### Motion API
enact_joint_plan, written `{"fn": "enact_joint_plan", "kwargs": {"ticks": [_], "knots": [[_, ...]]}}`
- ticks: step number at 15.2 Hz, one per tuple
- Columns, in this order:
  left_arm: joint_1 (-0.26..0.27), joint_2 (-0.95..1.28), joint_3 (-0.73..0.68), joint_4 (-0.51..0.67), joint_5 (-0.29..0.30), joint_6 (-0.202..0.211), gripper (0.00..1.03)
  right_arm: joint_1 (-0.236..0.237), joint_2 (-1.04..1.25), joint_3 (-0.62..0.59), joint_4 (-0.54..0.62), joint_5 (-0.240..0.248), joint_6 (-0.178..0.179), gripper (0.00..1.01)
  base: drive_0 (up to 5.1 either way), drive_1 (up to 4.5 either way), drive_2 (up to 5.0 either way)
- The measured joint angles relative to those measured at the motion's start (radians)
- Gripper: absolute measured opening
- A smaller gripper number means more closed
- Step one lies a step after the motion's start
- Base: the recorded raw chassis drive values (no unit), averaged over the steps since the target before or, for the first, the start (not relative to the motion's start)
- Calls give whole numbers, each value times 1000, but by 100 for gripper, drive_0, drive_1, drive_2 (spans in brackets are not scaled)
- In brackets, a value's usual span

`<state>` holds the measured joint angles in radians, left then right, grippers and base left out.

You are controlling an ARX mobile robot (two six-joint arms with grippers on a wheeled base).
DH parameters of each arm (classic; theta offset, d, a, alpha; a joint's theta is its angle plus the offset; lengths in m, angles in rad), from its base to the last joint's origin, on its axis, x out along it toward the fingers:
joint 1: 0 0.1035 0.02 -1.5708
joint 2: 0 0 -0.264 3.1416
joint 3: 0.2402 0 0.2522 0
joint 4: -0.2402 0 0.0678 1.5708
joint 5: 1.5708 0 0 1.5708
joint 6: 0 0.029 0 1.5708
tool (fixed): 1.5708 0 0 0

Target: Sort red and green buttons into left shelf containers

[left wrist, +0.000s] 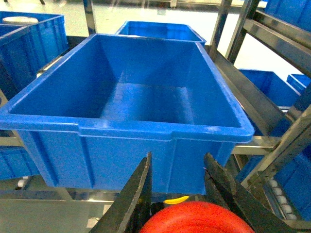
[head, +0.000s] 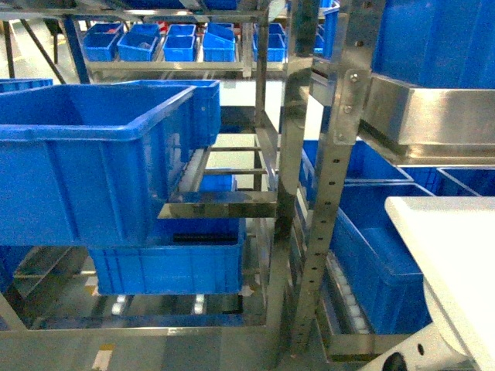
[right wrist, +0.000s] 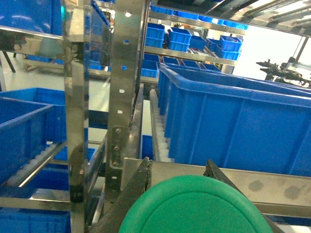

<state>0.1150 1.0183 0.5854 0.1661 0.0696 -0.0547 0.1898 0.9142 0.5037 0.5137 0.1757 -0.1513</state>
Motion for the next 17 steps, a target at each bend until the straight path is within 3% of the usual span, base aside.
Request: {"fn": "enact_joint_plan", "kwargs": {"ticks": [11,17], "knots": [[1,0,0,-2,-2,-2,30,0,0,0,-2,0,0,26,-507,236,236],[1,0,0,3,-2,-2,30,0,1,0,-4,0,0,26,-466,382,98]]}}
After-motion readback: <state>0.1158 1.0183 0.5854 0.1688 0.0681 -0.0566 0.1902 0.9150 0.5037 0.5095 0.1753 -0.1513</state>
